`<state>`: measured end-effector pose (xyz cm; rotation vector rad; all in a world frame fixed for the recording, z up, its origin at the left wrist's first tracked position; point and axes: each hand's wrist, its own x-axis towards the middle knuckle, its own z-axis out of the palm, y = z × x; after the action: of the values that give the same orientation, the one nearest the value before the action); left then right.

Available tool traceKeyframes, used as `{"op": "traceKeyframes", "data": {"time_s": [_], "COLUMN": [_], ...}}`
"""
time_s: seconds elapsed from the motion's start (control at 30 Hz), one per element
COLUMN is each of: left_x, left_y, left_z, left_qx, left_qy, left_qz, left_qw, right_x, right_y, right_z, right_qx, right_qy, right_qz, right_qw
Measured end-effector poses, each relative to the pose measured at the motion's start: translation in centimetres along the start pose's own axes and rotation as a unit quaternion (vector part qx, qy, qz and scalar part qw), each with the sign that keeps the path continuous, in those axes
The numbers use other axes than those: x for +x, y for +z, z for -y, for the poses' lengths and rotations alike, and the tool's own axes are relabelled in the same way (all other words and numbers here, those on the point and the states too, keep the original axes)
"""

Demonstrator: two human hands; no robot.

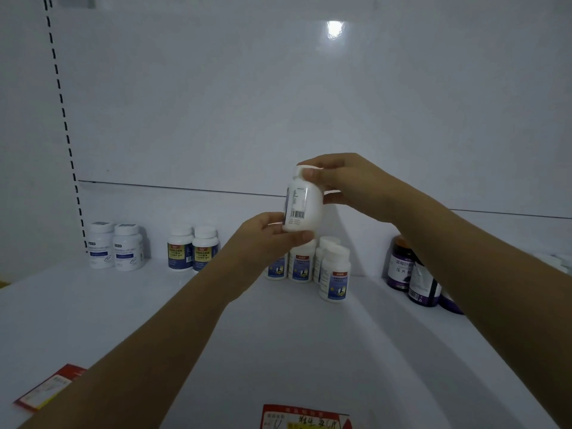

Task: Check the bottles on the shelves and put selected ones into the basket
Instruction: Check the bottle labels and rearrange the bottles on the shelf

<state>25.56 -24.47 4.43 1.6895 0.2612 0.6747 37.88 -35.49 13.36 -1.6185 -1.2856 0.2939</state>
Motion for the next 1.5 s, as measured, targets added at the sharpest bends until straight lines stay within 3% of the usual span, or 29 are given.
{"op": "traceKeyframes", "data": {"time_s": [0.13, 0.4, 0.73, 0.93, 1.27, 1.37, 1.5], "left_x": [0.0, 0.1, -0.2, -0.3, 0.0, 0.3, 0.8], "left_y": [-0.3, 0.4, -0.1, 0.0, -0.2, -0.2, -0.1], "left_z": [0.5, 0.4, 0.1, 0.1, 0.3, 0.4, 0.0], "left_qx": [-0.018, -0.004, 0.028, 0.022, 0.029, 0.035, 0.01], "left_qy": [0.0, 0.036, 0.019, 0.032, 0.018, 0.048, 0.14], "left_qz": [0.026, -0.043, 0.007, -0.032, -0.027, -0.049, -0.123], "left_qw": [0.999, 0.998, 0.999, 0.999, 0.999, 0.997, 0.982], "right_x": [0.0, 0.2, 0.4, 0.6, 0.6, 0.2, -1.5], "right_y": [0.1, 0.7, 0.2, 0.7, 0.8, 1.0, 1.9], "right_z": [-0.4, -0.4, -1.0, -0.5, -0.8, -0.6, -0.4], "right_qx": [0.062, -0.041, 0.045, 0.008, 0.01, 0.014, -0.016], "right_qy": [0.009, 0.01, 0.015, 0.039, 0.043, 0.015, -0.104], "right_qz": [0.036, 0.0, 0.008, 0.008, 0.01, 0.003, -0.053], "right_qw": [0.997, 0.999, 0.999, 0.999, 0.999, 1.0, 0.993]}}
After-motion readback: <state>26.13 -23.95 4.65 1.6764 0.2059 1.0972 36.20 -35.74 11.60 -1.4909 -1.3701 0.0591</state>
